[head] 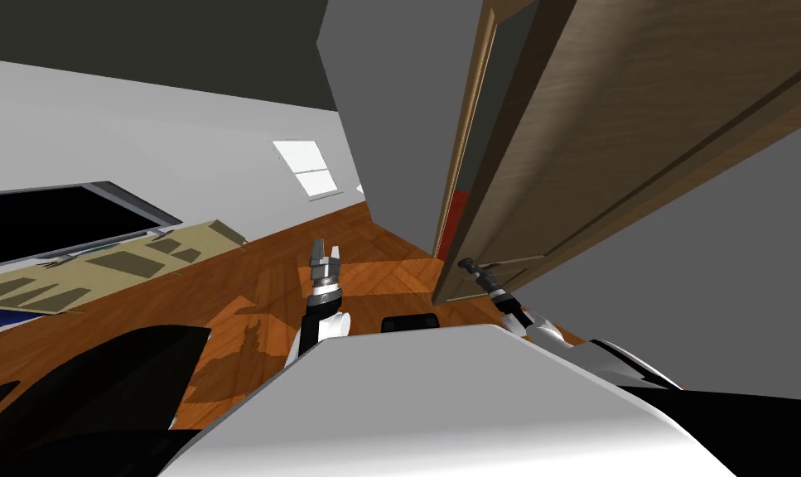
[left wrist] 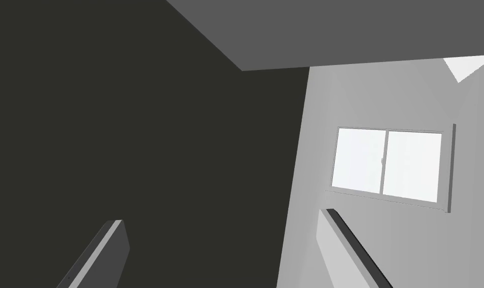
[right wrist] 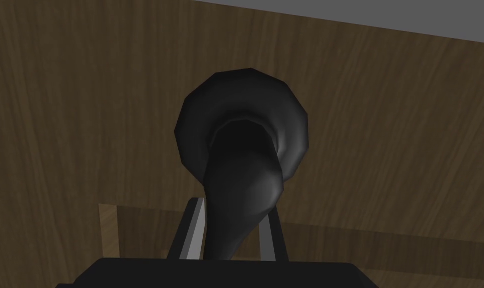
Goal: Pull the door open
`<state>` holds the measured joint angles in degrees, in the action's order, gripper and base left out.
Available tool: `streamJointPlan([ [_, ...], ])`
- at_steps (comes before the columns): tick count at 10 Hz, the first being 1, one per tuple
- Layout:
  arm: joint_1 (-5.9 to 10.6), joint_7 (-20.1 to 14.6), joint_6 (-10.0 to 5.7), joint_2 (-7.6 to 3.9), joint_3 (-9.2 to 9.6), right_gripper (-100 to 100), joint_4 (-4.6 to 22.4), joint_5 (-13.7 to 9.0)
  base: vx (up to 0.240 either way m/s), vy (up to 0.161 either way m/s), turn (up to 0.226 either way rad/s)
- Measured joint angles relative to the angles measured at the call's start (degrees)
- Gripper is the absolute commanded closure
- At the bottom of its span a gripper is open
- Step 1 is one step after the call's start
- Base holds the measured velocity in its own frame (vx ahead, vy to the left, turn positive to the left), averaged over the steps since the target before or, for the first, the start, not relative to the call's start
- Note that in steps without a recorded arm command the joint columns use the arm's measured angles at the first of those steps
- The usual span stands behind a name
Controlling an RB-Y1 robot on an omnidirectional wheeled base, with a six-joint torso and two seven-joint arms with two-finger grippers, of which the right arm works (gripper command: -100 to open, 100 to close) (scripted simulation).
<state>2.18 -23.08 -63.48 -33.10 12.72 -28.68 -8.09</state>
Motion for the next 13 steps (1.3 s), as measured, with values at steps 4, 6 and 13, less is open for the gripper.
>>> streamJointPlan([
  [4,3.15,1.3,2.70,1.57,-0.45,100,1.3,-0.5,-0.159,-0.081,0.133],
  [6,3.08,2.1,4.45,2.05,-0.66,100,-0.2,-0.7,-0.150,-0.059,0.133],
  [13,7.18,4.9,10.27,4.56,-1.73,100,-0.4,-1.8,-0.178,-0.093,0.136],
])
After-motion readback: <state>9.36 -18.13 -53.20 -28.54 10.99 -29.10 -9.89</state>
